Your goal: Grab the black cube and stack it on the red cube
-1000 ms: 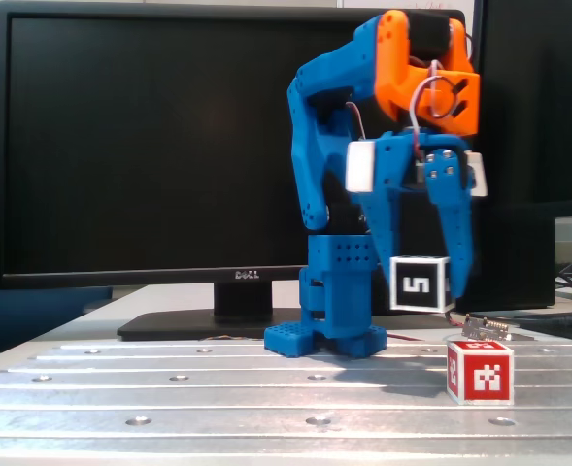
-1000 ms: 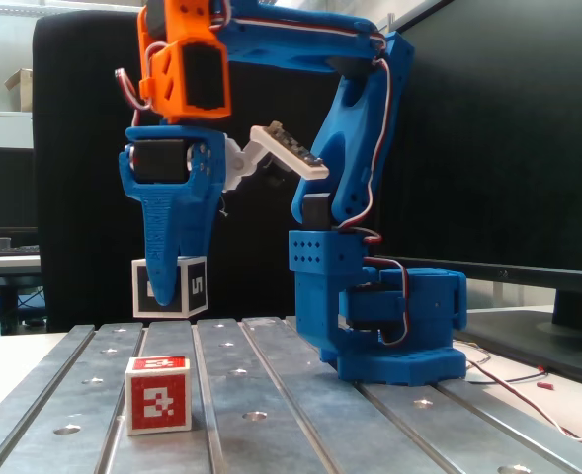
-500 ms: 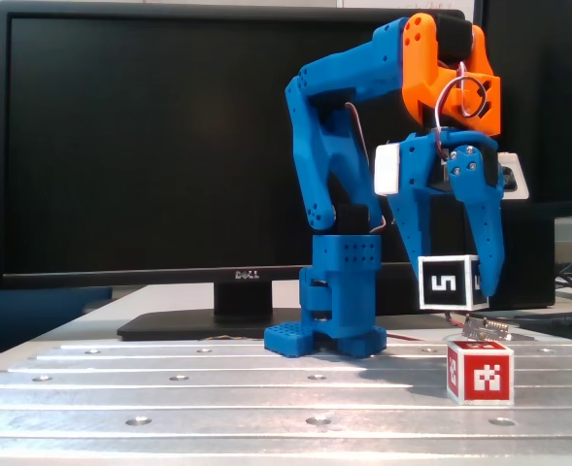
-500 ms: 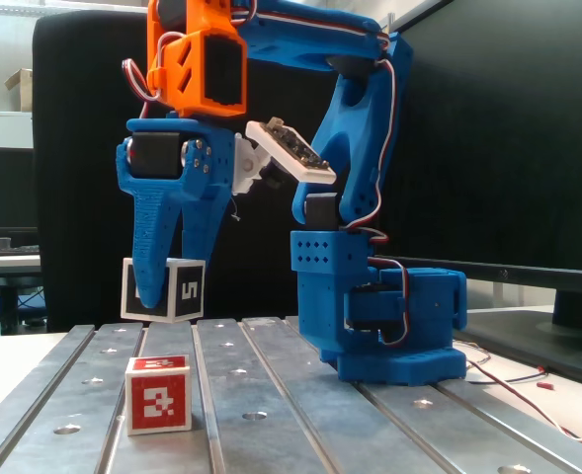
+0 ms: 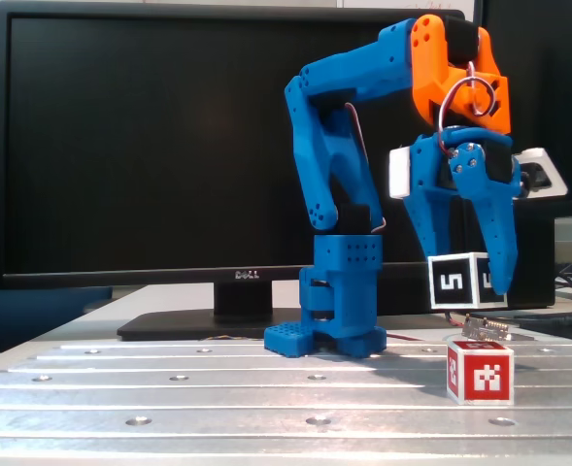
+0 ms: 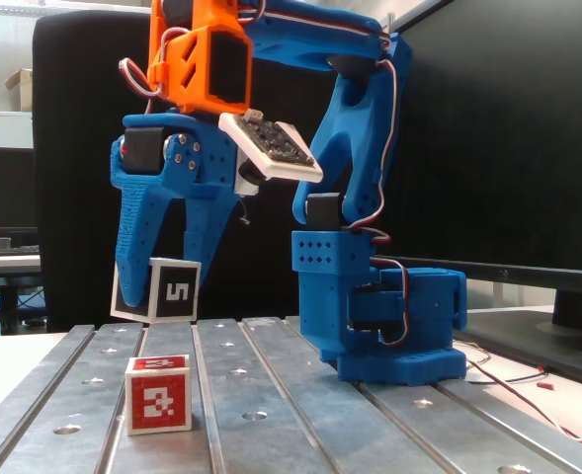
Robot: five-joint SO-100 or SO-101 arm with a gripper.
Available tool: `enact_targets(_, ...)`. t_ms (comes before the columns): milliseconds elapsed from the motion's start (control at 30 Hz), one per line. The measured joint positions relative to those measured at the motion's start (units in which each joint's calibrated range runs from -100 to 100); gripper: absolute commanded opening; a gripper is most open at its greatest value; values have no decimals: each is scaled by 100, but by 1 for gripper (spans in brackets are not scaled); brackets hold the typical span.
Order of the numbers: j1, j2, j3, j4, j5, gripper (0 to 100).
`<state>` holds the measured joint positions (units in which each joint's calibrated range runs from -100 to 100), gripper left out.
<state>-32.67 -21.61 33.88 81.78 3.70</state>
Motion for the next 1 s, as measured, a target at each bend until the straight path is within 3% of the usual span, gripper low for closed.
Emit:
enact_targets(400,30,0,0,0,-934,17)
enact_targets(733,30,0,263,-34,-2062,17)
enact_targets(1000,-148,262,263,-34,-2488,16)
